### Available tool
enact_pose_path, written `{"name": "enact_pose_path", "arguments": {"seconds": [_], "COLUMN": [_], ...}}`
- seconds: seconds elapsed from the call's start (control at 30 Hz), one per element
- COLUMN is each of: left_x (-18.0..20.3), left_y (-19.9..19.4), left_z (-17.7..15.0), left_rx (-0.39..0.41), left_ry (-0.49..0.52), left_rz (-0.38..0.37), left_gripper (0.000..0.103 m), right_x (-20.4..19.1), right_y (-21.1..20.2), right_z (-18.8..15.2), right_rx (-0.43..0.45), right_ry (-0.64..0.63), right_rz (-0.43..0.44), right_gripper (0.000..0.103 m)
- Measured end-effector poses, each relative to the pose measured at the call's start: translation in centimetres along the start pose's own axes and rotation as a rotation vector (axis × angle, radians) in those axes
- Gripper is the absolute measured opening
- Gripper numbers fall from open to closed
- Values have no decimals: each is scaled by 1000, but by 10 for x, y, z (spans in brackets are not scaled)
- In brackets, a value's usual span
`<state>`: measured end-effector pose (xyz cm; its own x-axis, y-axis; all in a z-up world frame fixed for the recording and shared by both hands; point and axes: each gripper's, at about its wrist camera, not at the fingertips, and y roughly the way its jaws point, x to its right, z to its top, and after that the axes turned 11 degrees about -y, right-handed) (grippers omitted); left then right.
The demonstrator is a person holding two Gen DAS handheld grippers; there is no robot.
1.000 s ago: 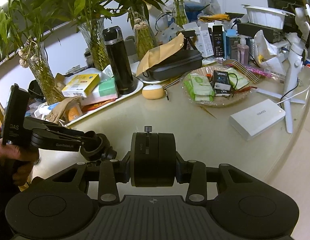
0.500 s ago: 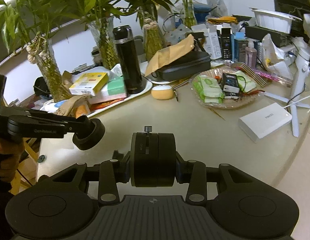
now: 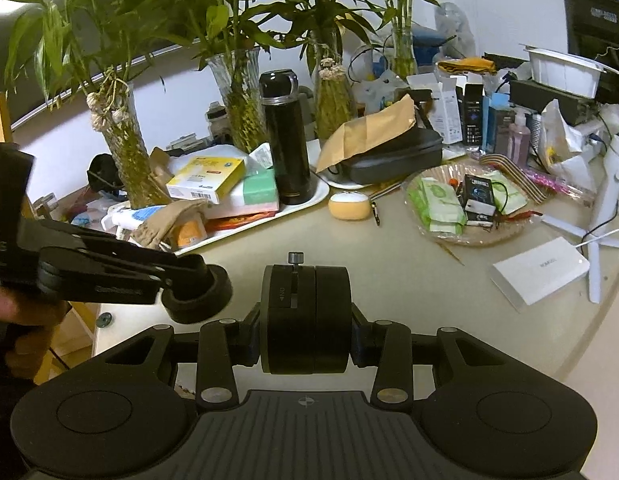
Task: Organize rigid objects
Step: 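Grasp the black tape roll with the left tool while the right tool holds the lens cylinder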
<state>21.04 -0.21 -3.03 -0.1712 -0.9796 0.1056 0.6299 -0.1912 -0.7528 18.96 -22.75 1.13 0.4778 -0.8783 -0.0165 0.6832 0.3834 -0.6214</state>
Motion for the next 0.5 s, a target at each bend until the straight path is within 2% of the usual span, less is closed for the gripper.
{"name": "enact_pose_path", "arguments": {"seconds": [0.2,0.33,0.5], "left_x": [-8,-13,-25], "left_y": [31,31,27], "left_z": [-9,-7,0], "left_rx": [-80,-46,-14], "left_ry": [8,33,4], "left_rz": [30,76,110], "left_gripper": [37,36,37], "right_x": [5,5,5], "right_y": [2,4,6], "right_z": [-2,-3,-3], "right_rx": [-8,-9,-5], "right_ry": [14,17,20], "right_rz": [-7,-4,3], "right_gripper": [43,43,43]}}
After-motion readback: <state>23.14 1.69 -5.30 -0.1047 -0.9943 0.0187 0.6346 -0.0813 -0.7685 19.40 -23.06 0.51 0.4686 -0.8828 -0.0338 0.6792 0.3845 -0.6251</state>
